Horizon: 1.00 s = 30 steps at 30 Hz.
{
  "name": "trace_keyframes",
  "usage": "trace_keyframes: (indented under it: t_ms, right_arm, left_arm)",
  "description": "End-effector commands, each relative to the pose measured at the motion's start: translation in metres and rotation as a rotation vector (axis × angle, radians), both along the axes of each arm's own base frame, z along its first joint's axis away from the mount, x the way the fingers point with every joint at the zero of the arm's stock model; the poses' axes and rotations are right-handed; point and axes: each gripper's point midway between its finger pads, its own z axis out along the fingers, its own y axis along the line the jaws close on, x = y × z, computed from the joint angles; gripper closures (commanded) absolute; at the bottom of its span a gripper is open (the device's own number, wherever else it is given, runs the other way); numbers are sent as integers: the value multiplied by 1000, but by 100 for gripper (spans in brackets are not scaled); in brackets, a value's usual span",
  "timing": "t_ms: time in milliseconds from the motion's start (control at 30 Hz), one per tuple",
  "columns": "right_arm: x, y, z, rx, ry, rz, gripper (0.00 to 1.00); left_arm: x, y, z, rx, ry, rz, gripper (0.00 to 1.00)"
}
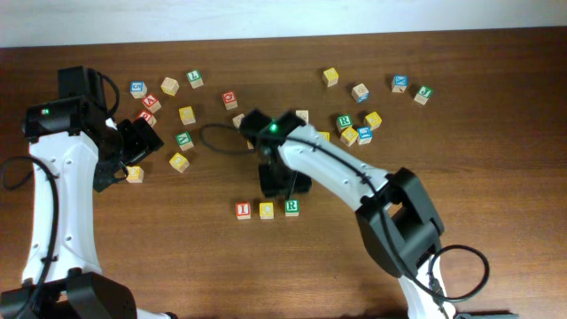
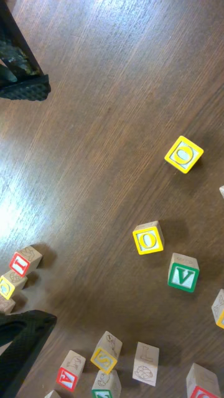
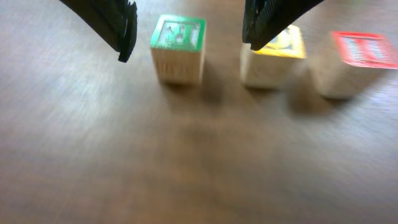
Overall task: Spell out ICRA
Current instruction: 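Place the R block right of the C block and release, then move the right gripper over the red-bordered A block and grasp it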
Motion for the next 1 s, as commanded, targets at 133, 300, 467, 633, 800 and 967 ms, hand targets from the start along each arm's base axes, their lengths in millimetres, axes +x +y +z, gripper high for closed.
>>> trace_keyframes:
  t_ms: [133,300,467,633,800,967]
  right_arm:
    - [91,-8,30,7,-344,102,31]
    - [107,4,7,25,-376,117,31]
    - [109,3,-14,5,-356,119,35]
    - [115,-1,-33,-38,-359,116,37]
    - [123,0,-37,-38,-387,109,44]
    - [126,-1,-41,-36,-391,103,52]
  left_arm:
    - [1,1,3,-1,-10,12,1]
    - [1,1,3,-1,-10,13,1]
    - [1,1,3,-1,-10,13,1]
    - [1,1,3,-1,-10,13,1]
    - [1,1,3,-1,-10,13,1]
    - [1,1,3,-1,-10,13,1]
